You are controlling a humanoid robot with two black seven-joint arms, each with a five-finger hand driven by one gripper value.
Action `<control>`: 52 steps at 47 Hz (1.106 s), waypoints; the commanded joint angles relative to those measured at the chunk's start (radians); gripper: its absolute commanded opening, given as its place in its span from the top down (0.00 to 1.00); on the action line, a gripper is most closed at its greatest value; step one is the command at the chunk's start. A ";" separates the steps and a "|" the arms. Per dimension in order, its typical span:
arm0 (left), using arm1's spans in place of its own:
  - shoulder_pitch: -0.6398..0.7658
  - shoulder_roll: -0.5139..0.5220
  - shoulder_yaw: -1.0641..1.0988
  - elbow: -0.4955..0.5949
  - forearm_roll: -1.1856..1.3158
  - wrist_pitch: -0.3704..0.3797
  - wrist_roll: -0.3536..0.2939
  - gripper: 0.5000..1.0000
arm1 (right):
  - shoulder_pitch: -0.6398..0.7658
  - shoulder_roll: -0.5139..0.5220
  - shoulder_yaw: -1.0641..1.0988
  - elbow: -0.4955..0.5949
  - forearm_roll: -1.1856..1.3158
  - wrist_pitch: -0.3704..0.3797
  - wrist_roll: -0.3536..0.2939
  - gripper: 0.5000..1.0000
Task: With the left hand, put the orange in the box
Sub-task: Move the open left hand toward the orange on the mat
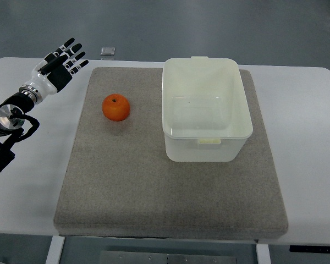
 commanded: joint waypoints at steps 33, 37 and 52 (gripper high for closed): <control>-0.036 0.026 0.047 -0.014 0.106 -0.012 -0.002 0.02 | 0.000 0.000 0.000 0.000 0.000 0.001 0.000 0.15; -0.057 0.038 0.050 -0.025 0.245 -0.028 -0.008 0.03 | 0.000 0.000 0.000 0.000 0.000 0.001 0.000 0.15; -0.093 0.141 0.142 -0.156 0.659 -0.026 -0.057 0.02 | 0.001 0.000 0.000 0.000 0.000 -0.001 0.000 0.15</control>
